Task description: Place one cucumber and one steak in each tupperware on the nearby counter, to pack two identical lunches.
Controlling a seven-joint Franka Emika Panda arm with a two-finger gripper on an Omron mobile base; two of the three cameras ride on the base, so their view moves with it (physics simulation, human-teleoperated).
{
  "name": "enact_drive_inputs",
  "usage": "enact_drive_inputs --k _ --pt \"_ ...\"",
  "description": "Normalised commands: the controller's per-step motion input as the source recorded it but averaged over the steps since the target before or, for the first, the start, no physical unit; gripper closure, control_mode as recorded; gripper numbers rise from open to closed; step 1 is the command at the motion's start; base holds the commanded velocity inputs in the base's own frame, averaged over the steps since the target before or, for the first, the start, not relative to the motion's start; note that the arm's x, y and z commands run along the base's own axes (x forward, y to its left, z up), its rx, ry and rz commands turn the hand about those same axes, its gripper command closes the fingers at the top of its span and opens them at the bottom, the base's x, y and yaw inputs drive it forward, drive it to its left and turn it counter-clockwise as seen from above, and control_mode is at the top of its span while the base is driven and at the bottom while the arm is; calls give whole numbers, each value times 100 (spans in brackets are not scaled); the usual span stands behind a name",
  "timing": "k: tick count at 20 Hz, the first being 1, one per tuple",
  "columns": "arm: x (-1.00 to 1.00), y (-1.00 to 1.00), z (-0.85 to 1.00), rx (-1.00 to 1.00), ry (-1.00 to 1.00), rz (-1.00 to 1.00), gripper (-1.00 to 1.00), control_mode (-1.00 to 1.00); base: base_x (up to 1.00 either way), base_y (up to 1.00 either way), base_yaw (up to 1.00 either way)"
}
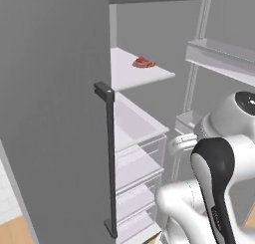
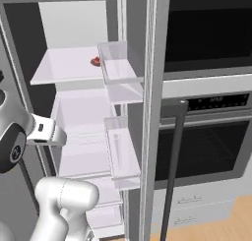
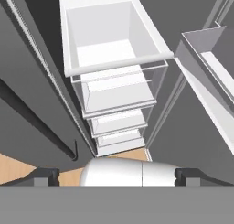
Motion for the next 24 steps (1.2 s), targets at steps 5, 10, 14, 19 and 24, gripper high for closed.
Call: enact_drive_inputs --k 5,10,14,19,24 --pt "0 0 0 0 0 0 -100 100 51 11 -2" --pt "0 0 0 0 0 0 -100 100 36 10 -2" --pt "15 0 0 0 0 -2 -100 -100 16 2 -1" --pt "26 8 14 0 -22 -8 -100 -100 0 0 0" --pt "18 20 32 5 -22 -31 -100 -100 0 0 0"
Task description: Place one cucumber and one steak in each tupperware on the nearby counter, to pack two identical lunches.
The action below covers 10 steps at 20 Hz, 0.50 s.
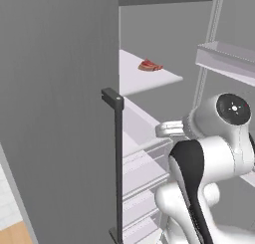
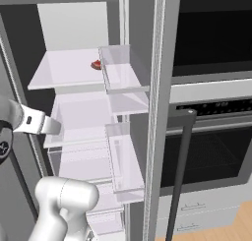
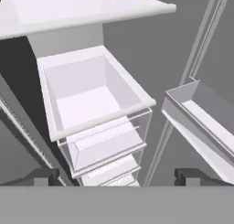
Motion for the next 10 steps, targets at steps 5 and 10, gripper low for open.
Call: enact_drive_inputs --k 5,10 --pt "4 22 30 16 1 -37 -100 -100 0 0 0" --pt "25 6 23 14 8 -11 -100 -100 0 0 0"
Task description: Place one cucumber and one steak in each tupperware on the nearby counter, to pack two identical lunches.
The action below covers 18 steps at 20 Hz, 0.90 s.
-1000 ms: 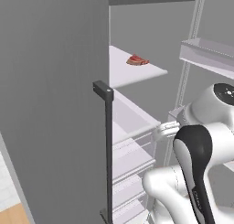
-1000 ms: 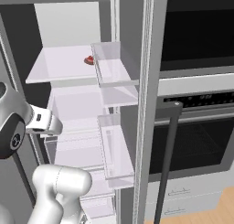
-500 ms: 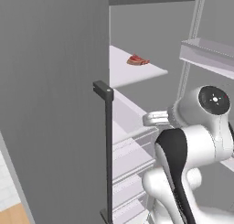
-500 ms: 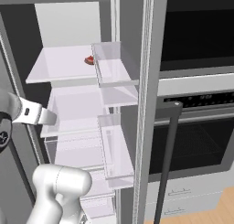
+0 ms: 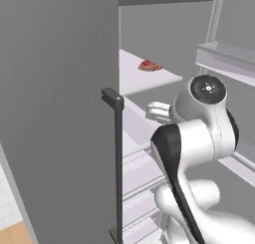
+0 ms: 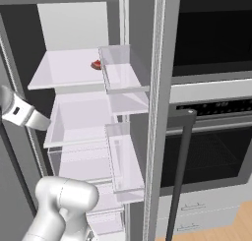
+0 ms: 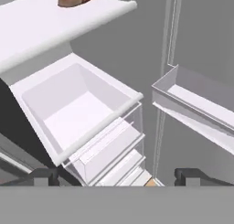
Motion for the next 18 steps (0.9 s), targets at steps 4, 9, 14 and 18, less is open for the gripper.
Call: enact_drive_inputs --k 4,9,14,18 --pt "20 -13 7 28 4 0 -100 -100 0 0 0" --pt "17 -33 0 22 1 0 -100 -100 0 0 0" --pt "18 -13 32 7 0 0 -100 -100 0 0 0" --pt "38 0 39 0 -4 -8 -100 -100 0 0 0"
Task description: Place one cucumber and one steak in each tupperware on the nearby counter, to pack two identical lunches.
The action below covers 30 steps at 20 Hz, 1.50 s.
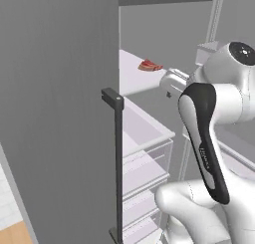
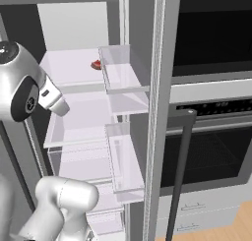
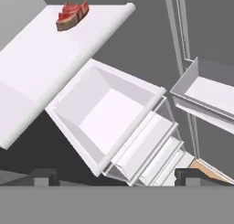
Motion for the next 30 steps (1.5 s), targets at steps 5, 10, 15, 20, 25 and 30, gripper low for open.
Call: enact_drive_inputs --k 5,10,15,20,25,30 --pt "61 -2 20 9 -5 -20 -100 -100 0 0 0" --pt "74 -18 2 12 0 -17 -100 -100 0 0 0" --pt "67 -9 0 2 0 0 -100 -100 0 0 0" --pt "86 -2 3 0 7 0 -100 -100 0 0 0" --pt "81 0 0 0 10 0 -100 -100 0 0 0" --pt "71 0 -2 0 6 0 -100 -100 0 0 0"
